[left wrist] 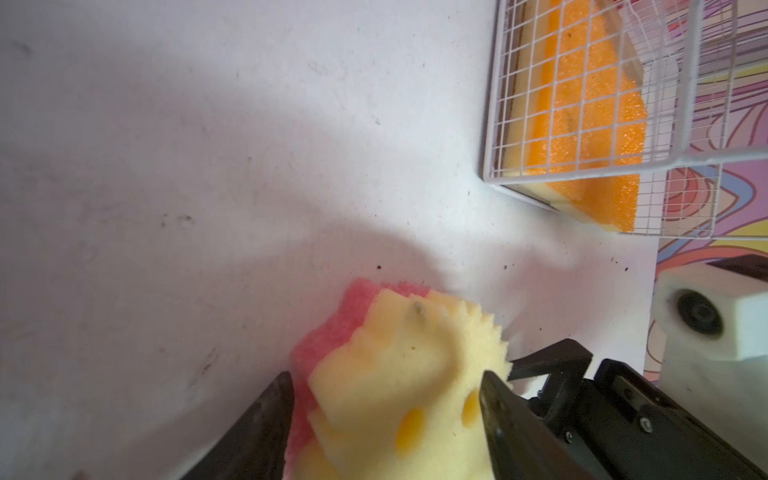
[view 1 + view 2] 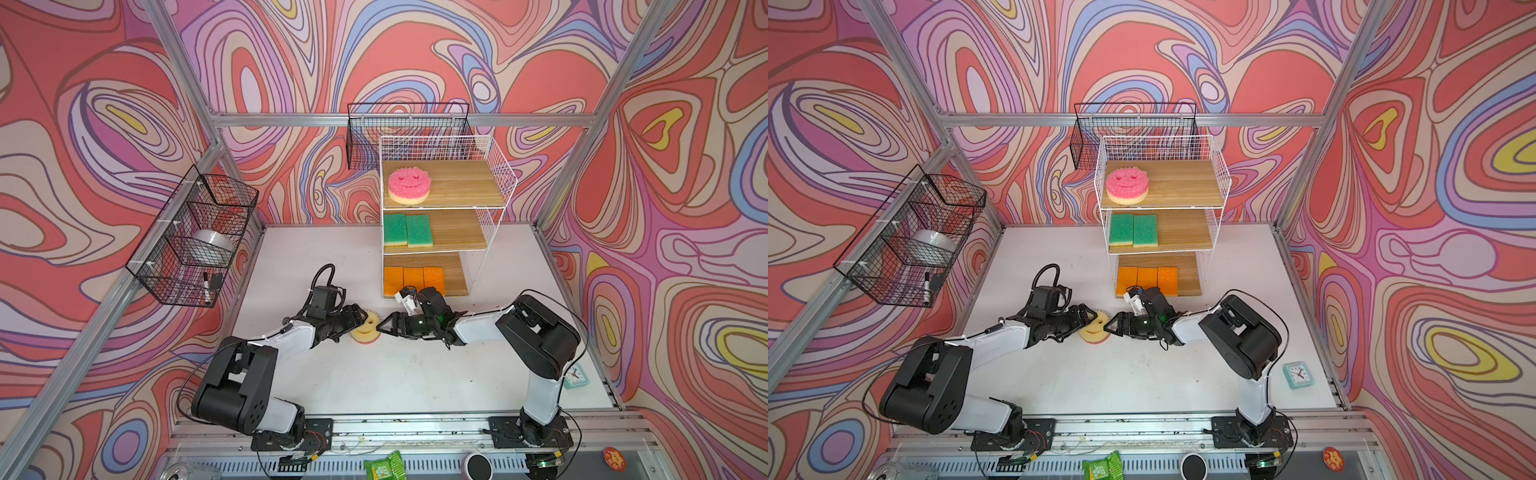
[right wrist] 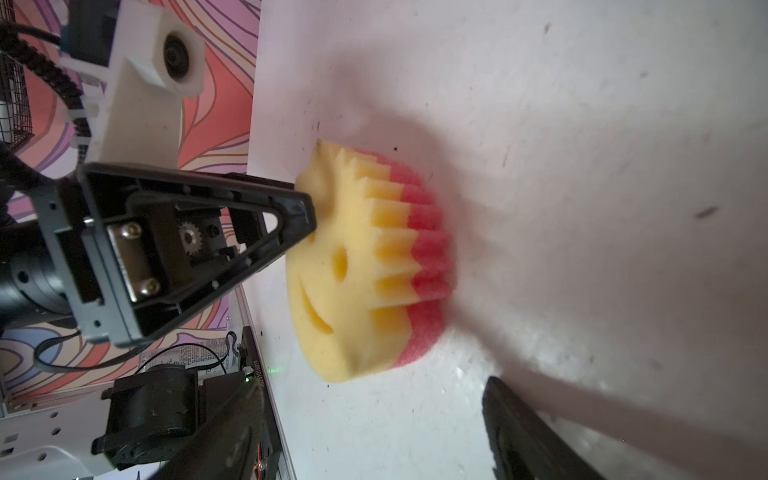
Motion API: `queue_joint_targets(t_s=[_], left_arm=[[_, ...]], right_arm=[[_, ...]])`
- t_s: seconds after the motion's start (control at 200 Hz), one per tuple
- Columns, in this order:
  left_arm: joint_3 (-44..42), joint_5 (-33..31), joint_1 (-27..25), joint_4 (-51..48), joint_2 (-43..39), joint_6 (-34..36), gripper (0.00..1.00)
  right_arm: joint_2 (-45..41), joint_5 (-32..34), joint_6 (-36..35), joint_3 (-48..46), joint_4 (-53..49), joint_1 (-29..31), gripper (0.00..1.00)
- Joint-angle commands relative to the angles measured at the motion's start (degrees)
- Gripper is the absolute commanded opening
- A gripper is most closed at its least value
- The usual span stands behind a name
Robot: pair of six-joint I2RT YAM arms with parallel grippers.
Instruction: Place and organize the cleaning sponges onto the shelf
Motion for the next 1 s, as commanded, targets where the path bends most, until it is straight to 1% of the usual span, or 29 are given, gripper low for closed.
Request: queue_joint_targets(t_s=[0.0,0.14,0.205,0.23,0.33,0.456,0.561,0.661,0.811,0.871,0.996], left_arm=[[-0.98,1.83,-0.52,4.52,1.14,-2.09,0.63],[-2.08,2.98,-1.06,8.56,1.90,-3.97,0.60],[-2.15,2.88,-1.48,9.43,1.56,-4.43,0.60],[-4.16,2.77,-1.56,9.54,1.39,-4.53,0.60],[-4.42,2.74,-1.94,10.39,1.03,-5.06,0.60],[-4.91,2.91,-2.17,12.50,1.35,-6.37,0.59],[-5.13,2.86,-2.18,13.40,1.26,-6.76,0.58],[-5.22,2.82,-2.18,13.50,0.92,-6.76,0.57],[-5.82,2.68,-2.20,13.84,-0.18,-6.76,0.57],[-6.08,2.65,-2.18,13.84,-0.62,-6.87,0.57],[-6.50,2.63,-2.20,13.86,-1.45,-6.77,0.56]], right_arm=[[2.70,-0.71,1.93,0.09,0.92,0.69,0.83],[4.01,-1.12,3.33,-0.26,3.08,0.75,0.82],[4.17,-1.47,3.59,-0.36,3.63,0.79,0.81],[4.29,-1.60,3.80,-0.45,4.07,0.81,0.81],[4.72,-2.64,4.84,-0.88,6.27,0.81,0.79],[5.47,-3.70,7.18,-1.72,10.81,0.79,0.75],[5.87,-4.35,9.26,-2.37,14.59,0.74,0.68],[6.07,-4.42,9.75,-2.31,15.02,0.78,0.62],[6.34,-4.42,10.18,-2.04,15.11,0.74,0.48],[6.26,-4.38,10.32,-1.92,15.01,0.75,0.45],[5.89,-3.99,10.45,-1.94,14.72,0.78,0.32]])
